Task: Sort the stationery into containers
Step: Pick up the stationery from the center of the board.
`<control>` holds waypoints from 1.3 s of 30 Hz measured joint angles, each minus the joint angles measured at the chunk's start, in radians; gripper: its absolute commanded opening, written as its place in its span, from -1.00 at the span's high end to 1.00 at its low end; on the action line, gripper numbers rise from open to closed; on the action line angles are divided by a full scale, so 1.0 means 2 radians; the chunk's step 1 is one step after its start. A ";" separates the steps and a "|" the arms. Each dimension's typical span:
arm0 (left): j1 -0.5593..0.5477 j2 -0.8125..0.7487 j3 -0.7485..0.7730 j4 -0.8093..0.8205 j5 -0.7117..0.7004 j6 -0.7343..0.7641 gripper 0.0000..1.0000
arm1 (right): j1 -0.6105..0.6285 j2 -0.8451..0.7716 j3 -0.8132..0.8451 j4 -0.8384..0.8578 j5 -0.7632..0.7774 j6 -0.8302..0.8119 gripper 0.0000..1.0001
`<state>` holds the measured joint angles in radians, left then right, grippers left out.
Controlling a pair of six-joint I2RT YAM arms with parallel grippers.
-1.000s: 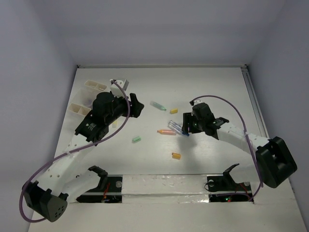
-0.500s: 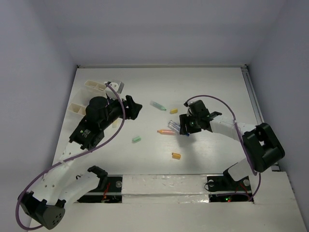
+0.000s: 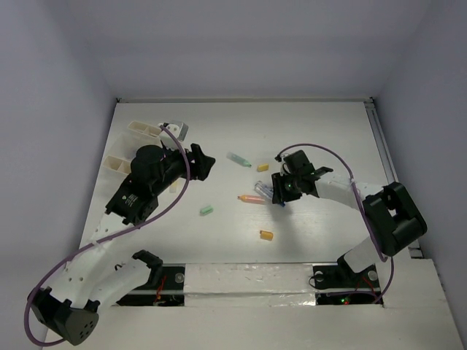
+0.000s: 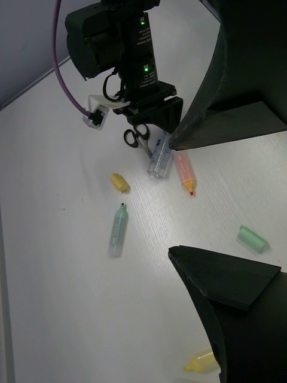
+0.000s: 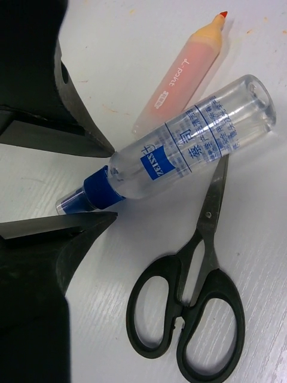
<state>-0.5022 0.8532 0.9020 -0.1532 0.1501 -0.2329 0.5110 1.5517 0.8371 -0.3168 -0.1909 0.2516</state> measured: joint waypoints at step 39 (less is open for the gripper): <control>0.009 0.014 -0.001 0.027 0.072 0.006 -0.21 | 0.000 -0.094 0.076 -0.016 -0.159 -0.019 1.00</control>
<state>-0.4843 0.8806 0.8997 -0.0986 0.2951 -0.2218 0.5110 1.3636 0.9890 -0.3492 -0.5083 0.2134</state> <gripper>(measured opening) 0.613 0.321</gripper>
